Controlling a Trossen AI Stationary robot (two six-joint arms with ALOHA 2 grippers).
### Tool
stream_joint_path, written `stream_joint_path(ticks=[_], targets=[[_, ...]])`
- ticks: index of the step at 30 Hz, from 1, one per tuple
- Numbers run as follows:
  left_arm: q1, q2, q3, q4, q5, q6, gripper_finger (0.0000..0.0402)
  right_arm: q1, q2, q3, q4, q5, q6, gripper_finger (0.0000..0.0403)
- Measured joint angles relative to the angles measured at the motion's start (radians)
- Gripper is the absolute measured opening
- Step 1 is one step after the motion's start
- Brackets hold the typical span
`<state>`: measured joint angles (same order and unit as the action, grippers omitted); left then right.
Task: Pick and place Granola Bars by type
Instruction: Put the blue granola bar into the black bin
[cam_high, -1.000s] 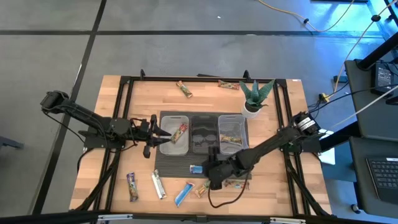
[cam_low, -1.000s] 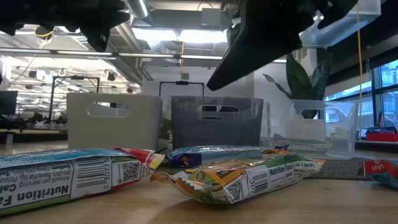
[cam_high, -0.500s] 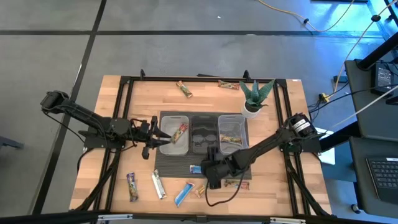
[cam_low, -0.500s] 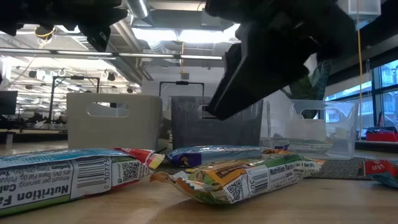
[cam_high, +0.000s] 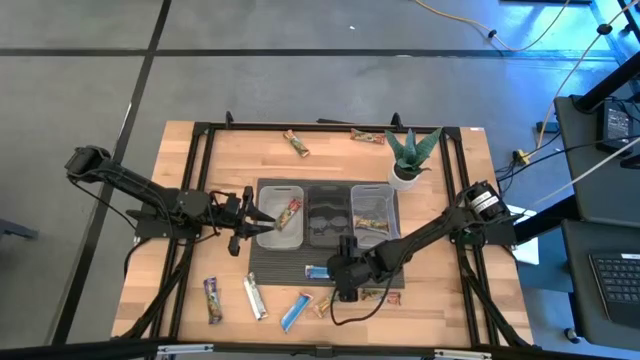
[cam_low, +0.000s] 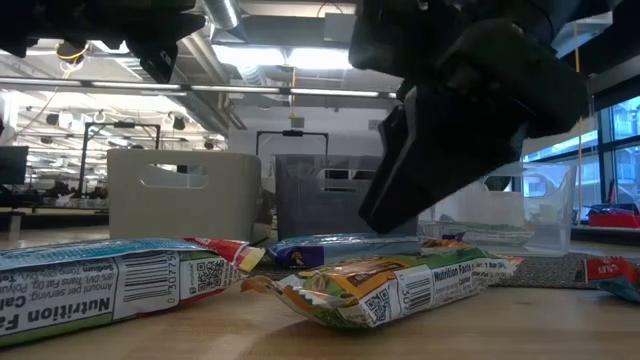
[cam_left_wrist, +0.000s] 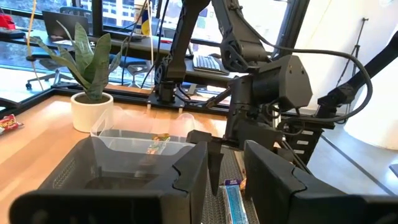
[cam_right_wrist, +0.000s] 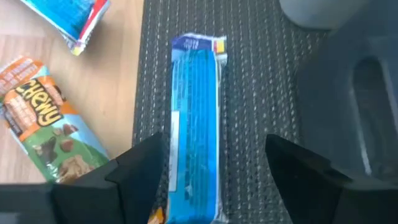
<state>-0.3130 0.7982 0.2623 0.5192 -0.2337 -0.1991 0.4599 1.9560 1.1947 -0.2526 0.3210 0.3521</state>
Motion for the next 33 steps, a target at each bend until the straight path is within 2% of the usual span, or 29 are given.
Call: stream_joint_path(ticks=[16, 19, 33], targets=[[0.0, 0.0, 0.0, -0.002, 0.0, 0.003, 0.01, -0.009, 0.0, -0.055, 0.062, -0.021, 0.007, 0.0281], [0.0, 0.0, 0.0, -0.002, 0.0, 0.003, 0.01, -0.024, 0.0, -0.055, 0.068, -0.057, 0.002, 0.0272], [0.0, 0.0, 0.0, -0.026, 0.0, 0.001, 0.01, -0.026, 0.01, -0.054, 0.077, -0.079, -0.096, 0.0207]])
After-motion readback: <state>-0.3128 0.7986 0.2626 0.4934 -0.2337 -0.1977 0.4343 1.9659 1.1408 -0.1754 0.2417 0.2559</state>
